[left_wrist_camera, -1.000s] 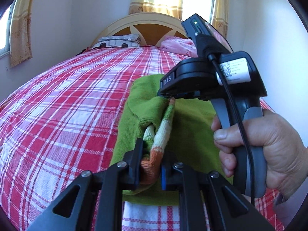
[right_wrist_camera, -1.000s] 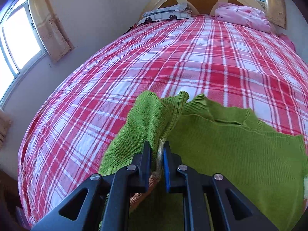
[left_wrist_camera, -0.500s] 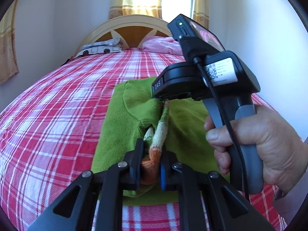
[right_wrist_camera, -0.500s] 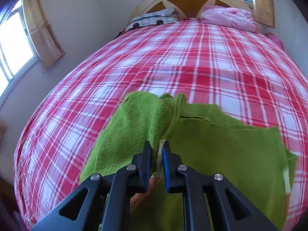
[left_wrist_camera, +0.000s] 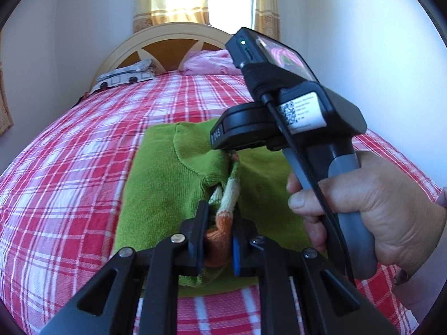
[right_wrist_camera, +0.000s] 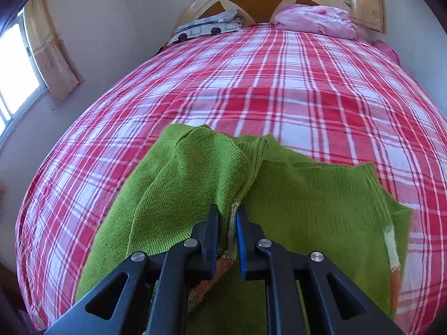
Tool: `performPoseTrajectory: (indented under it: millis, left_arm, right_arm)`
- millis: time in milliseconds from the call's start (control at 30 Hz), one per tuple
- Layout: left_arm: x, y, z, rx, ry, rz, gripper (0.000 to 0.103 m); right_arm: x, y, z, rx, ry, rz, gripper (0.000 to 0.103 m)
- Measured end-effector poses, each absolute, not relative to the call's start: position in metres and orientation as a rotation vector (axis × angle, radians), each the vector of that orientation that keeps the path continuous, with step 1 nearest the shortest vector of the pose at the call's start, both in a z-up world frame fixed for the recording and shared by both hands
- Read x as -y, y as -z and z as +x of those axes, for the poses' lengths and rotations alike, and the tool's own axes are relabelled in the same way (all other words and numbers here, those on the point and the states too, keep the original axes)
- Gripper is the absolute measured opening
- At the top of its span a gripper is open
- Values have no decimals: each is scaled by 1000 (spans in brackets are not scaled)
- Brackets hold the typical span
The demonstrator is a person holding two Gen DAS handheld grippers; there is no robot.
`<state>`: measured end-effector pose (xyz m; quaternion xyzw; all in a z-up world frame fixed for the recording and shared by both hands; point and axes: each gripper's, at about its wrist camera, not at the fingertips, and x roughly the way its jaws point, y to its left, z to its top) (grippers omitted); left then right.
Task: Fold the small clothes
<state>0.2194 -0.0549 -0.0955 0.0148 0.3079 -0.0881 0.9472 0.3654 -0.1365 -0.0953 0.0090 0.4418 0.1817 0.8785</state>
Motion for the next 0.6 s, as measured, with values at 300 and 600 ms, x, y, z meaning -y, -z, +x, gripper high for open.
performPoseTrajectory:
  millis: [300,600]
  left_arm:
    - [90,96,216,-645,261,64,6]
    - [63,86,207,-629,243,17,10]
  right_arm:
    - [182,96,363,-932,-300,4,0]
    - [238,97,354,-942,-470,435,2]
